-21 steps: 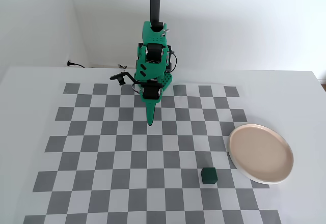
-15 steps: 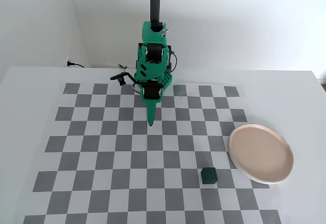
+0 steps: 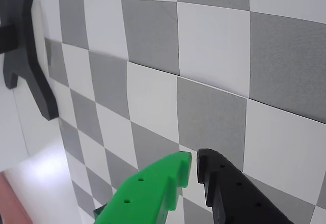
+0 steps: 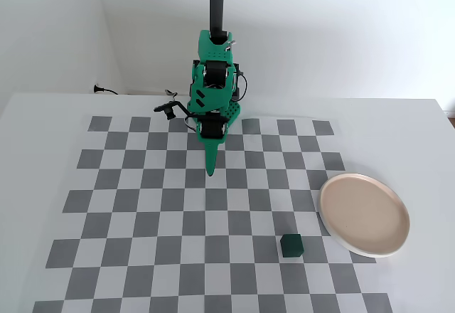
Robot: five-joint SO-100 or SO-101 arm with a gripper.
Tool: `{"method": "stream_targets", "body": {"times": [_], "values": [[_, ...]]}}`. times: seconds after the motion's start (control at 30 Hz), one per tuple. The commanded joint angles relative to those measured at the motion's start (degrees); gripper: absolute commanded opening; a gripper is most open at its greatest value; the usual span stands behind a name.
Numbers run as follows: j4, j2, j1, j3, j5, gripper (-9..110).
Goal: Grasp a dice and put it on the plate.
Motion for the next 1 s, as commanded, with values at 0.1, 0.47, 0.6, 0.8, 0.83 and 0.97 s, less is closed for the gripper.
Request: {"method": "stream_targets", "body": {"times": [0.1, 0.47, 0.6, 0.8, 0.83, 0.97], "values": [[-0.6, 0.8, -4.0, -1.0, -6.6, -4], [-11.3, 0.7, 4.9, -1.1, -22.8, -4], [-7.1, 0.7, 4.5, -1.0, -33.5, -4], [-3.2, 0.8, 1.2, -1.0, -46.6, -4], [-3.5, 0.8, 1.1, -1.0, -47.7, -4], [-6.2, 0.8, -0.1, -1.0, -53.9, -4]]}}
